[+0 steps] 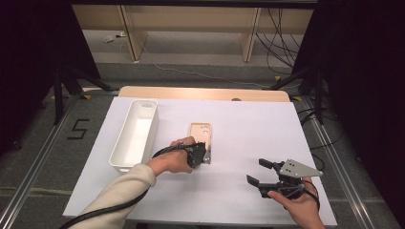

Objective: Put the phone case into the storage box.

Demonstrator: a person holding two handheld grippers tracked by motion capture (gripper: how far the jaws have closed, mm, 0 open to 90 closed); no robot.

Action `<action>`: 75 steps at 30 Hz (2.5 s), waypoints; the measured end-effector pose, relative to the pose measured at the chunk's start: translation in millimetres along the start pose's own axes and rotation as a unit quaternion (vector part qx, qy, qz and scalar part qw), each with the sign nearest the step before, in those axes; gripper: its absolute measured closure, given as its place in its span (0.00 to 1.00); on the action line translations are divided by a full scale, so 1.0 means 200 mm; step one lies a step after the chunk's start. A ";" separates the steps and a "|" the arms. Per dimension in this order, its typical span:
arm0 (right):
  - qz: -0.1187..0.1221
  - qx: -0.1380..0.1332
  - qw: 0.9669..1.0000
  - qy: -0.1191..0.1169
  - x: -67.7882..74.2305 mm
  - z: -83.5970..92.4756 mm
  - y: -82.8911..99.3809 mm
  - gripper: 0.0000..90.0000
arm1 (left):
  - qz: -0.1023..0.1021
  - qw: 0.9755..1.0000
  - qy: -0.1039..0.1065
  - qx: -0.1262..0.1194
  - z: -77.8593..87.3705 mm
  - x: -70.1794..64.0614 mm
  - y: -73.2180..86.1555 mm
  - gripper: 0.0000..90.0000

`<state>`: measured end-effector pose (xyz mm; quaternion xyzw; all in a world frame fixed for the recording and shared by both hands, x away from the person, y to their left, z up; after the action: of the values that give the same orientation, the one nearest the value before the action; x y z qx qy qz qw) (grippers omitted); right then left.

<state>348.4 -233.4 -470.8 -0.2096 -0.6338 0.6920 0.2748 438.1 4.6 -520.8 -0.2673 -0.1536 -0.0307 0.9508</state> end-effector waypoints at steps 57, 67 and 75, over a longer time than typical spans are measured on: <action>-0.110 0.013 0.994 0.003 -0.14 -0.55 -0.09 0.39 | -0.077 0.995 -0.029 -0.050 0.21 -0.22 -0.21 0.98; -0.128 0.016 0.992 0.009 -0.19 -0.62 -0.11 0.53 | -0.104 0.993 -0.011 -0.057 0.19 -0.25 -0.25 0.98; -0.132 0.006 0.991 0.016 -0.23 -0.61 -0.11 0.62 | -0.117 0.992 -0.008 -0.053 0.19 -0.26 -0.26 0.98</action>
<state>464.1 -168.4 -465.5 -0.1341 -0.6472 0.6500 0.3750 370.4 -21.1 -481.0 -0.2974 -0.1899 -0.1473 0.9240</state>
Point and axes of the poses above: each handheld gripper's, and its own axes: z roughly backward along the jaws, y roughly out of its underside, x roughly to its left, the point moved 6 cm from there along -z, roughly forward along the jaws, and after that the axes turned 15 degrees about -x, right-handed, at the moved point
